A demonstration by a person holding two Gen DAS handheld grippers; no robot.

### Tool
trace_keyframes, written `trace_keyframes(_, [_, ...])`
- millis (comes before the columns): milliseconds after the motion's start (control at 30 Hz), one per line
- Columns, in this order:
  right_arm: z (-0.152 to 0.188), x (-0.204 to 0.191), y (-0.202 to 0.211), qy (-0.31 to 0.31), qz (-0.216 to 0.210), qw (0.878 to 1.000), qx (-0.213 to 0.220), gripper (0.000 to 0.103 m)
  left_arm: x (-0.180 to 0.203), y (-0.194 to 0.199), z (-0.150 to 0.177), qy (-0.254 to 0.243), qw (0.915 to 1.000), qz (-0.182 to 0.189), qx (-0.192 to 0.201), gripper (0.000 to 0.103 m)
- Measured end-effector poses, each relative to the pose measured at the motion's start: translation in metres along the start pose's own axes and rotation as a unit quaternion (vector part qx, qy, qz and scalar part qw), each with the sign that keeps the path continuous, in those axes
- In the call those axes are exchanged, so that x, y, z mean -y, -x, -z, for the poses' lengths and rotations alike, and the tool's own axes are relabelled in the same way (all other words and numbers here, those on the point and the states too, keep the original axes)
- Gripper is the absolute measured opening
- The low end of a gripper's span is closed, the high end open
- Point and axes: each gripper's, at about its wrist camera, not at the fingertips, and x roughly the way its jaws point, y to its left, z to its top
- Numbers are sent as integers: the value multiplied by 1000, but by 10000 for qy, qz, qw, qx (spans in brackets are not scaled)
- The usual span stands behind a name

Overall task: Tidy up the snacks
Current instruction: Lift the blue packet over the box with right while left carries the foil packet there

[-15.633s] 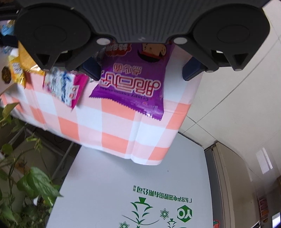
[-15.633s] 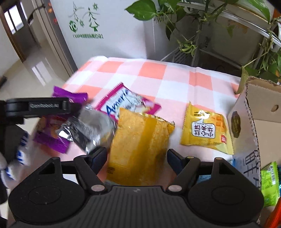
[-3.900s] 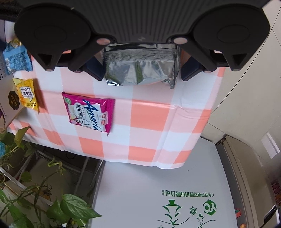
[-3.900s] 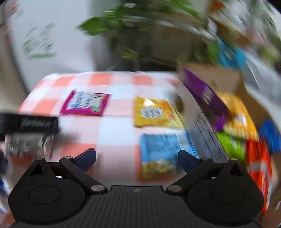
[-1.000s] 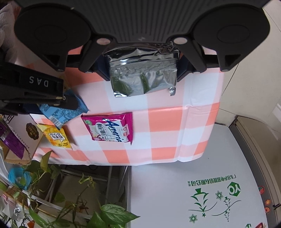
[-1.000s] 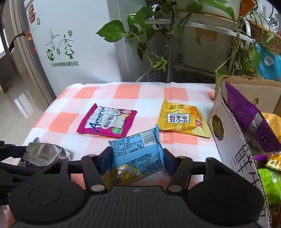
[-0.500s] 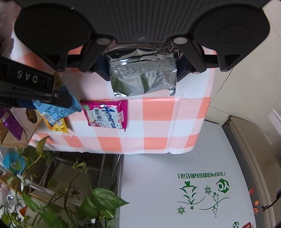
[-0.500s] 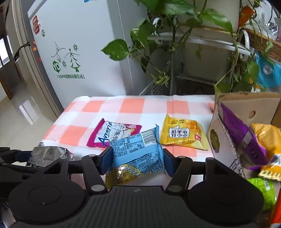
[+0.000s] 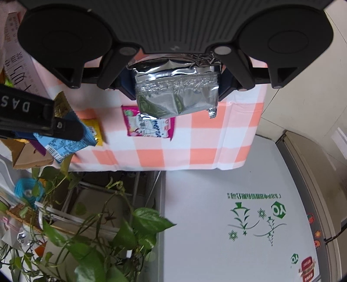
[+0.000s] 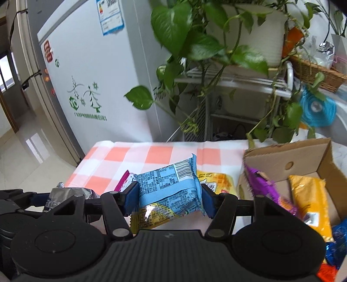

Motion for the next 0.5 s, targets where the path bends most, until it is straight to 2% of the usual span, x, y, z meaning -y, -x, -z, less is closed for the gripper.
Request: trace_keyframes(500, [-18,36,45,-387,-45,9992,90,66,26,16,-10,-41,9997,164,196,76])
